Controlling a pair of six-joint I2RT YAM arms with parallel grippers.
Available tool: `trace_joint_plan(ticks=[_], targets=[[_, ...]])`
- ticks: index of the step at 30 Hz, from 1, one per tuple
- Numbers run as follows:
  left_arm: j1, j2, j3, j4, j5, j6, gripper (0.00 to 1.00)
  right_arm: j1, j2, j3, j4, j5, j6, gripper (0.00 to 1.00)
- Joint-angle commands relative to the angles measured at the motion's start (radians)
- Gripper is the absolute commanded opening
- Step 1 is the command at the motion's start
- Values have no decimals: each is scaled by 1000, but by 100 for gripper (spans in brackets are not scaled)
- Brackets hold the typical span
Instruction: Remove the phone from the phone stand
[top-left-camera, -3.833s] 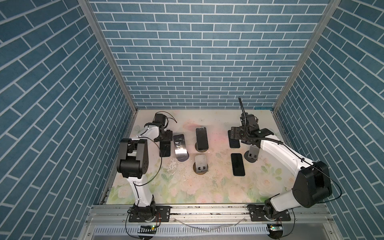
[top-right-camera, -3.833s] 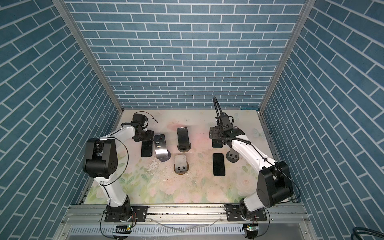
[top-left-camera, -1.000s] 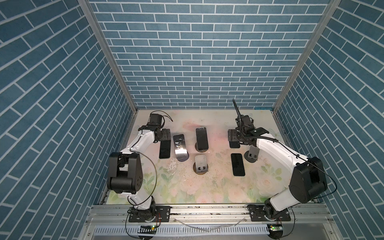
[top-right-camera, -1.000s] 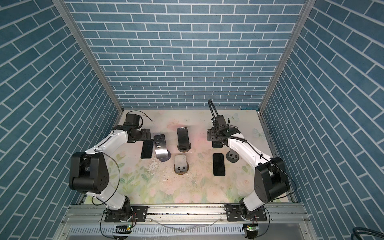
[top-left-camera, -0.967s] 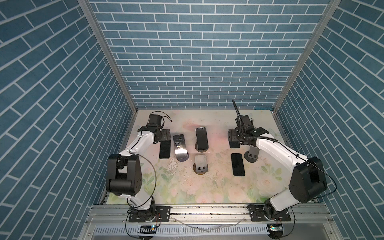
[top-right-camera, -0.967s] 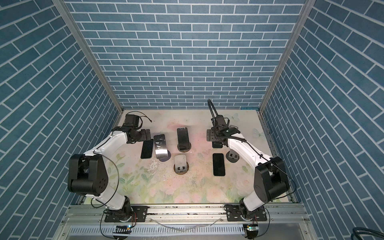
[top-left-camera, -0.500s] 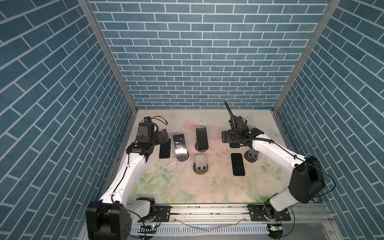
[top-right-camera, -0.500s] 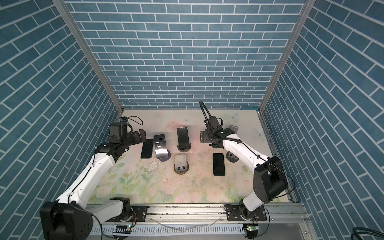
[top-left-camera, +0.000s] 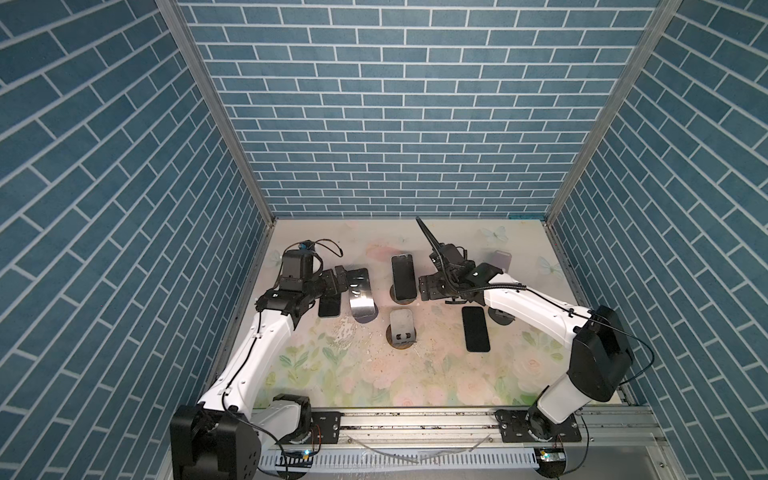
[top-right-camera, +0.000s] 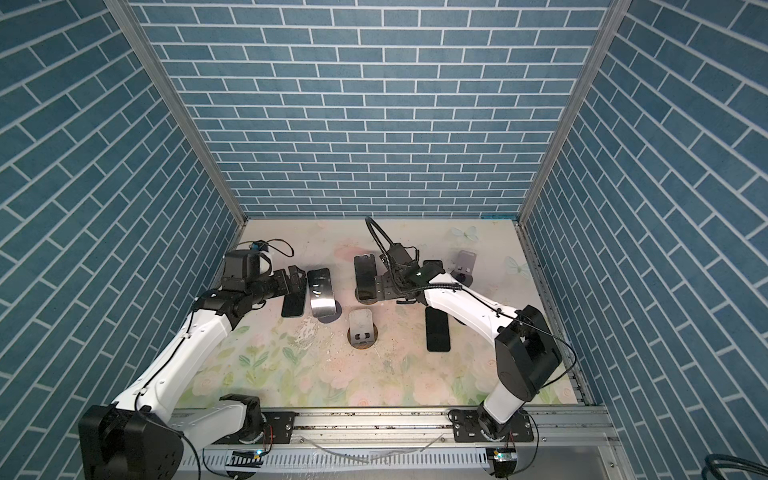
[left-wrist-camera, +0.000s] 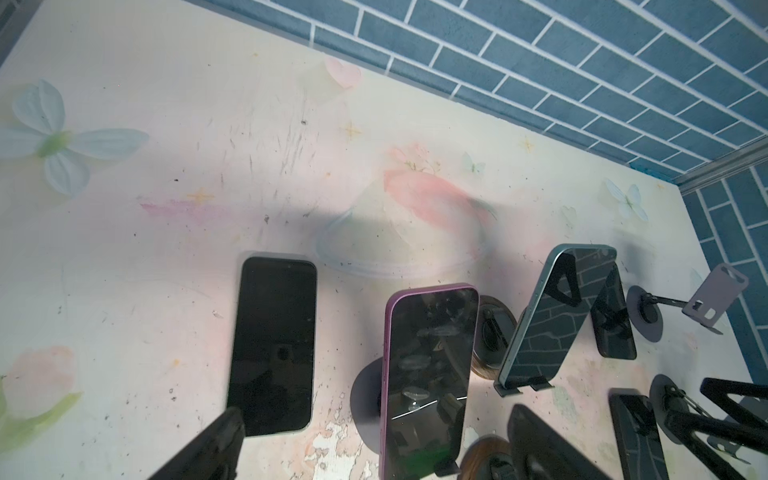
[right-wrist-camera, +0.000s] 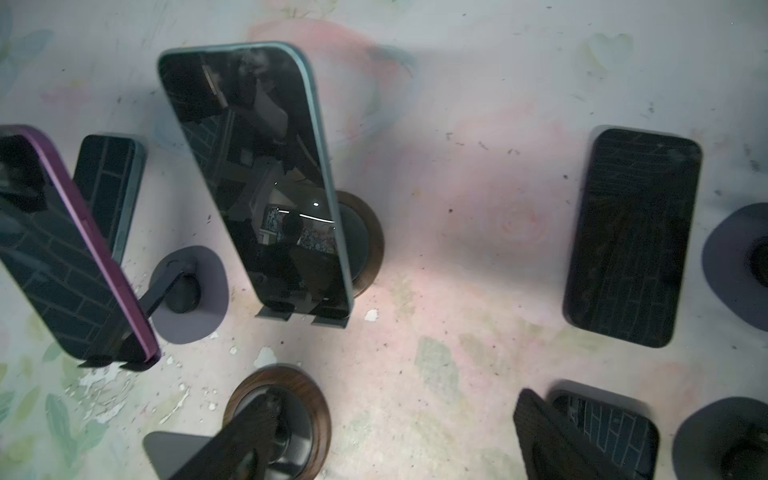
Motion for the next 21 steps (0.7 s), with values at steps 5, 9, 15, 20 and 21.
trace_joint_plan(ticks=[5, 9, 15, 20, 21], targets=[[-13, -54, -40, -24, -61, -51, 100, 91, 33, 63, -21, -42, 55, 94], [-13, -56, -59, -13, -38, -79, 100, 132, 63, 88, -43, -59, 61, 94], [-13, -63, -78, -21, -49, -83, 100, 181, 141, 169, -100, -70, 61, 94], [-13, -68, -80, -17, -47, -81, 100, 207, 202, 231, -163, -54, 79, 94], [-13, -68, -81, -13, -46, -82, 100, 213, 212, 239, -176, -43, 86, 94]])
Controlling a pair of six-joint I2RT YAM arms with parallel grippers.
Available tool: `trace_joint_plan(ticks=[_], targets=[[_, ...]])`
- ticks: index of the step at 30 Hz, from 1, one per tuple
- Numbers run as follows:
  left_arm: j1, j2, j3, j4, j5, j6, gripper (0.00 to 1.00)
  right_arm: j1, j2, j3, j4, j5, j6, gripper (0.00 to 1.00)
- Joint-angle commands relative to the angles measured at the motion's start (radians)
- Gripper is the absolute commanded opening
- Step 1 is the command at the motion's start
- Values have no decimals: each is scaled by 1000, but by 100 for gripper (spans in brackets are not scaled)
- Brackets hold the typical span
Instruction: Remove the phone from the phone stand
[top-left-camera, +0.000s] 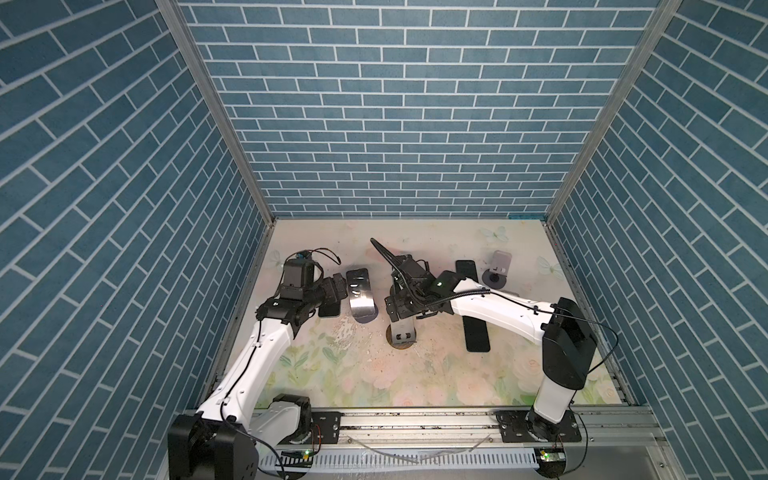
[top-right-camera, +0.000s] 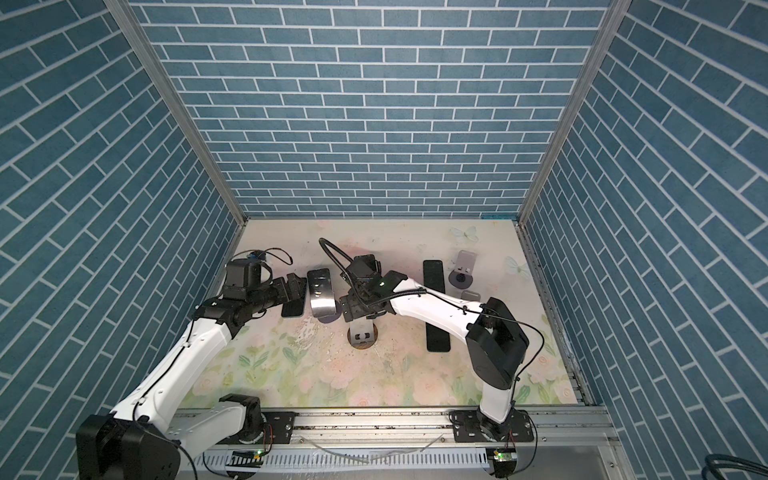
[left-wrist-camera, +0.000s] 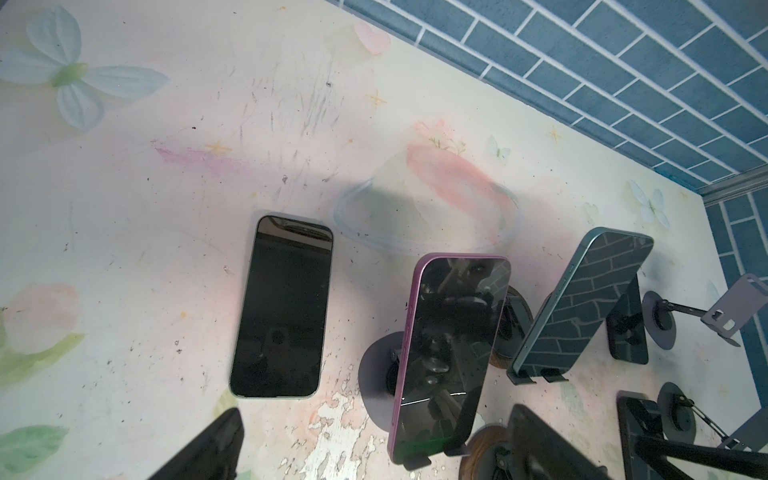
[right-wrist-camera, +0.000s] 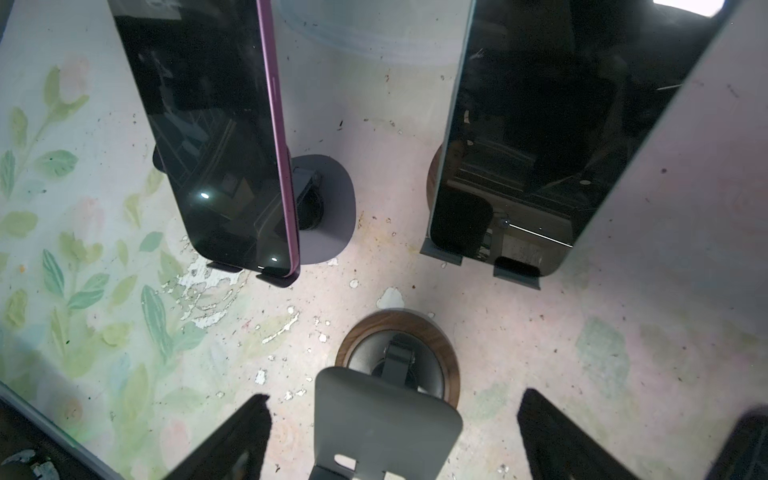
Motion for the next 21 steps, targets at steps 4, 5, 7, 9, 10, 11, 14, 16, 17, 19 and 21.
trace_joint_plan(ticks=[4, 5, 7, 9, 10, 11, 14, 16, 17, 19, 21], targets=[[-6, -11, -12, 12, 7, -13, 100, 25, 50, 68, -117, 59, 84, 94], [-6, -10, -13, 17, 15, -14, 100, 28, 54, 68, -121, 61, 91, 94], [-6, -6, -14, 24, 26, -19, 100, 32, 64, 70, -130, 66, 104, 94], [-6, -4, -14, 29, 34, -21, 100, 35, 77, 75, -139, 66, 110, 93], [-6, -4, -15, 29, 35, -21, 100, 37, 83, 77, -142, 63, 109, 93], [-6, -4, -16, 28, 35, -20, 100, 39, 90, 81, -141, 58, 108, 92], [-6, -8, -16, 28, 31, -21, 100, 42, 110, 98, -143, 48, 105, 91], [-6, -8, -14, 27, 33, -20, 100, 44, 123, 107, -148, 41, 106, 89], [-6, -9, -15, 26, 34, -21, 100, 43, 128, 111, -149, 38, 107, 88], [-6, -11, -14, 25, 32, -21, 100, 46, 135, 112, -151, 34, 108, 85], [-6, -13, -14, 23, 33, -21, 100, 45, 138, 113, -155, 33, 111, 82]])
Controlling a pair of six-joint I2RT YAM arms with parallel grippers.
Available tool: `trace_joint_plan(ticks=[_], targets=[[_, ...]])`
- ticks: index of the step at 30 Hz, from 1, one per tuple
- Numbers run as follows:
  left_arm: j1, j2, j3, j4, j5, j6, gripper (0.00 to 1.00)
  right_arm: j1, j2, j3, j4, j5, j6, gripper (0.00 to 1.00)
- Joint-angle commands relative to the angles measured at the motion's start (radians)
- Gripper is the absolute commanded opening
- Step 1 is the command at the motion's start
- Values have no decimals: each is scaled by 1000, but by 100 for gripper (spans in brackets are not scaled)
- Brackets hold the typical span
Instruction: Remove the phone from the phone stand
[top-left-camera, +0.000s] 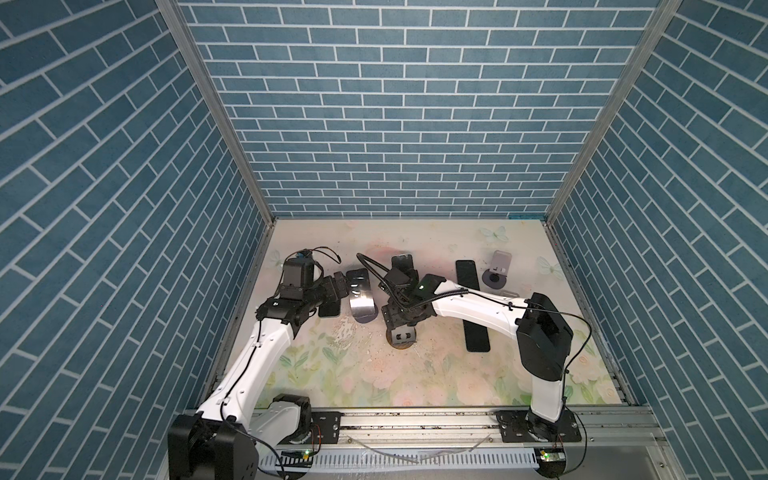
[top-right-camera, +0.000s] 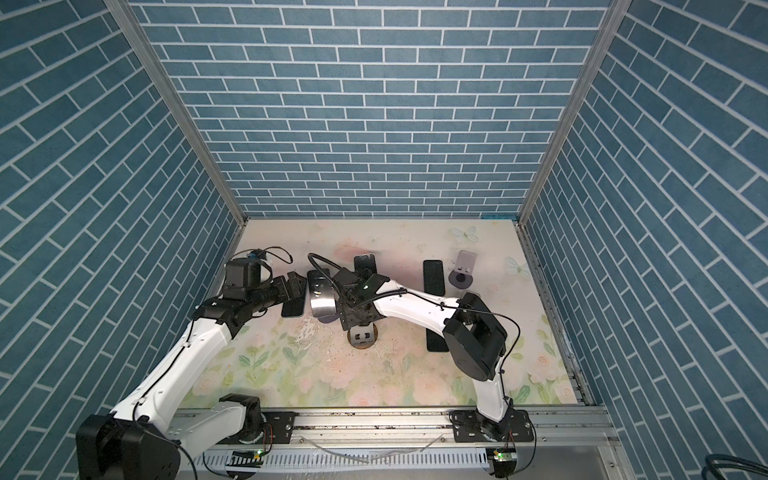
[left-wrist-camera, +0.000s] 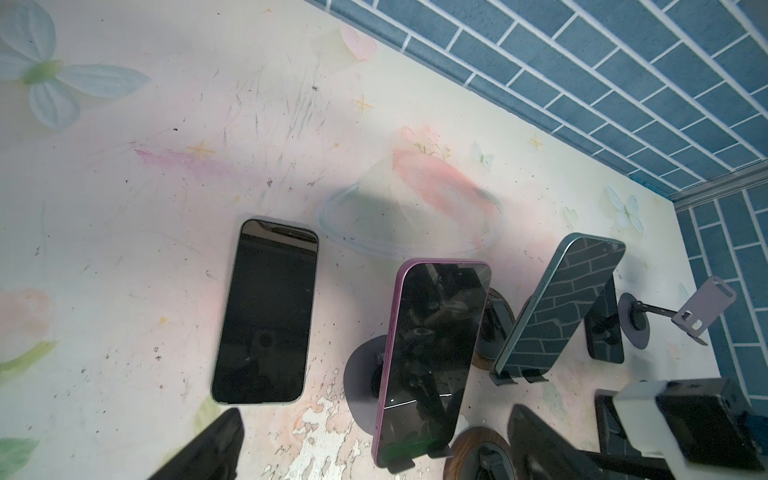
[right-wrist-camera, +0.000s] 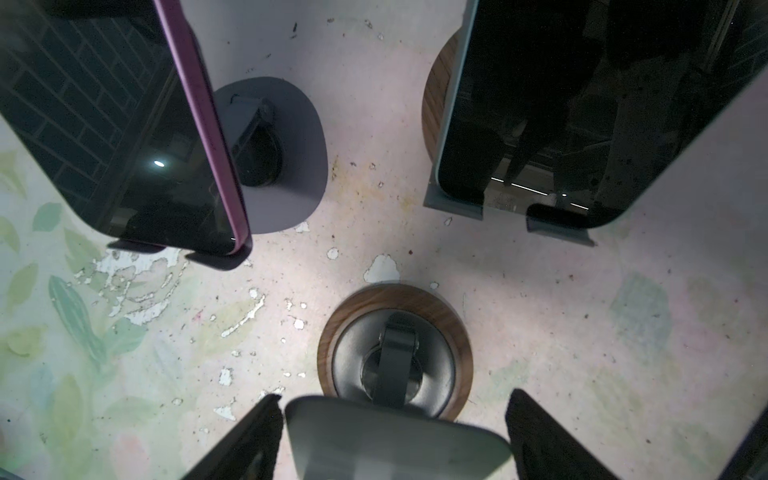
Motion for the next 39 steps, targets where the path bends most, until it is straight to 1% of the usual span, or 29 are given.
trace_joint_plan(ticks=[1, 7, 11, 14, 20, 25, 29, 39], targets=[[-6, -12, -15, 1, 0, -2, 100, 7, 19, 39, -45, 0, 34, 81], [-6, -13, -16, -5, -3, 0, 100, 8, 30, 41, -60, 1, 38, 70], [-6, -14, -18, -5, -3, 1, 100, 11, 33, 38, -63, 2, 38, 56], [-6, -13, -19, -6, -4, 0, 100, 13, 24, 32, -65, 9, 33, 51], [-6, -16, -19, -2, 4, 0, 100, 2, -15, 28, -115, 64, -3, 48], [-11, -37, -26, 28, 33, 2, 100, -35, -79, -22, -120, 89, -12, 46], [-24, -65, -27, 44, 36, 4, 100, -80, -138, -63, -116, 94, -15, 45], [-84, -60, -17, 89, 31, 21, 100, -218, -218, -78, -131, 107, -100, 45]])
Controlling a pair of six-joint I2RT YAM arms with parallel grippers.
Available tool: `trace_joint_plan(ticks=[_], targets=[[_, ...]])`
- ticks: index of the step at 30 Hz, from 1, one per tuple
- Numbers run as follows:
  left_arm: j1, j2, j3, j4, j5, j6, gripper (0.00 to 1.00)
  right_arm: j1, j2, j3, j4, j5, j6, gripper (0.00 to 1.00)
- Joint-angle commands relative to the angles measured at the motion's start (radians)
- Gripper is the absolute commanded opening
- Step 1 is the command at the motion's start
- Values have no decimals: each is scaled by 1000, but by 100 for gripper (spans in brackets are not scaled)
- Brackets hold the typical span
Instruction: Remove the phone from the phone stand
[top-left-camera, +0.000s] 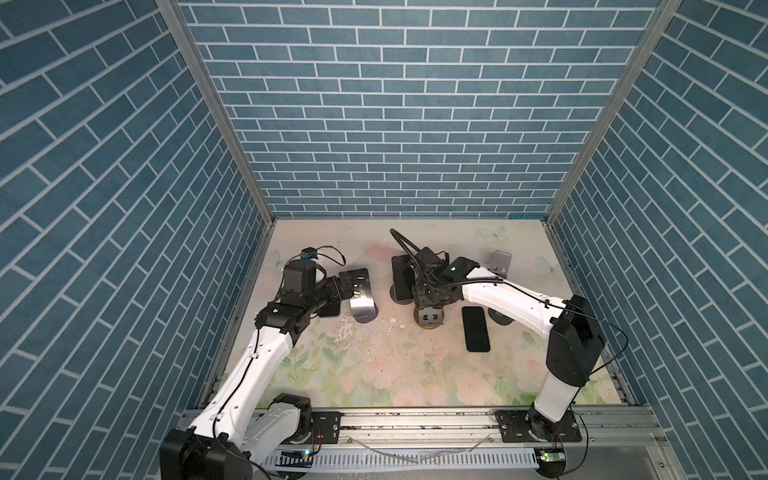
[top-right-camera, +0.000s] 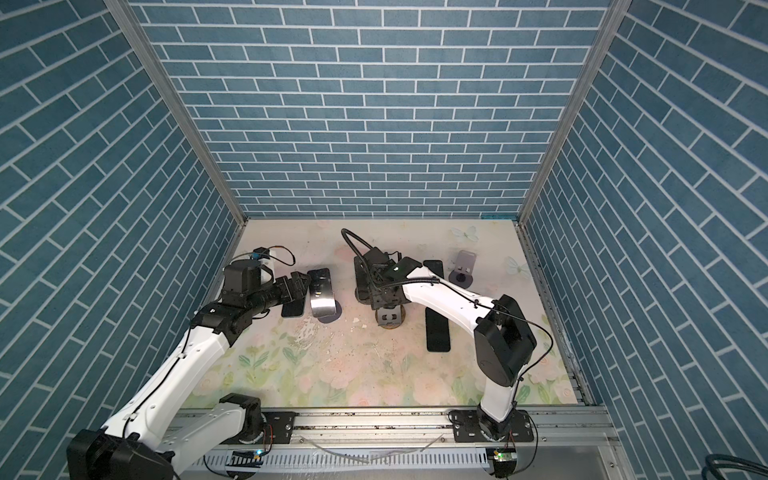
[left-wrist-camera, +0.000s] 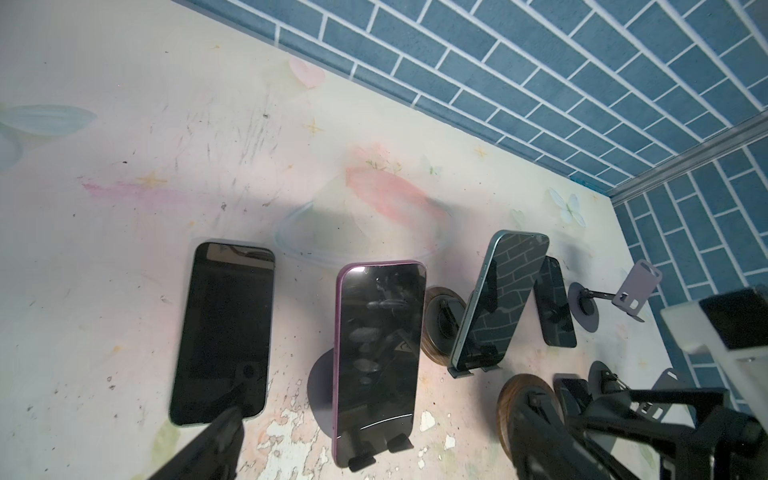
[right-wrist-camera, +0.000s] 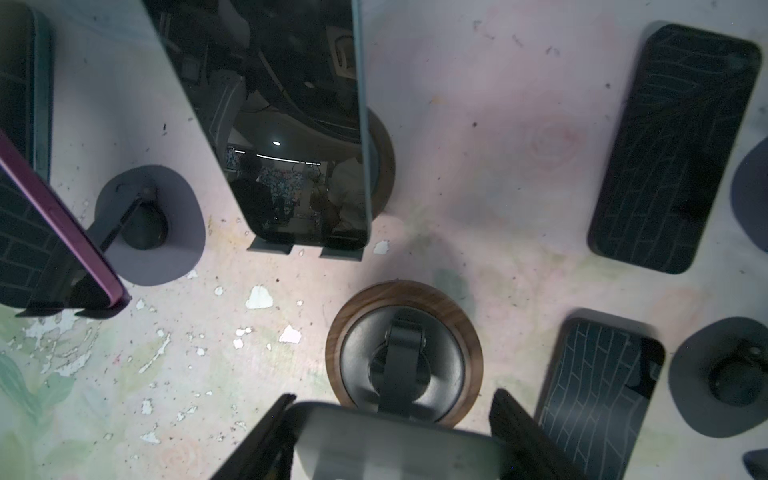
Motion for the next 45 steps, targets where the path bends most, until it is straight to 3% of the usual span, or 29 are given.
trace_joint_plan(ticks=[1, 14, 24, 45], targets=[[-28, 6, 2, 36, 1, 23, 100, -45, -52, -16, -41, 33, -52, 45], [-157, 51, 39, 156, -10, 83, 100, -276, -44, 100, -13, 15, -185, 45], [-168, 113, 78, 177, -14, 86, 100, -449, -72, 184, -23, -10, -242, 46], [-178, 160, 114, 195, -11, 103, 100, -849, -189, 55, 38, -20, -237, 46]])
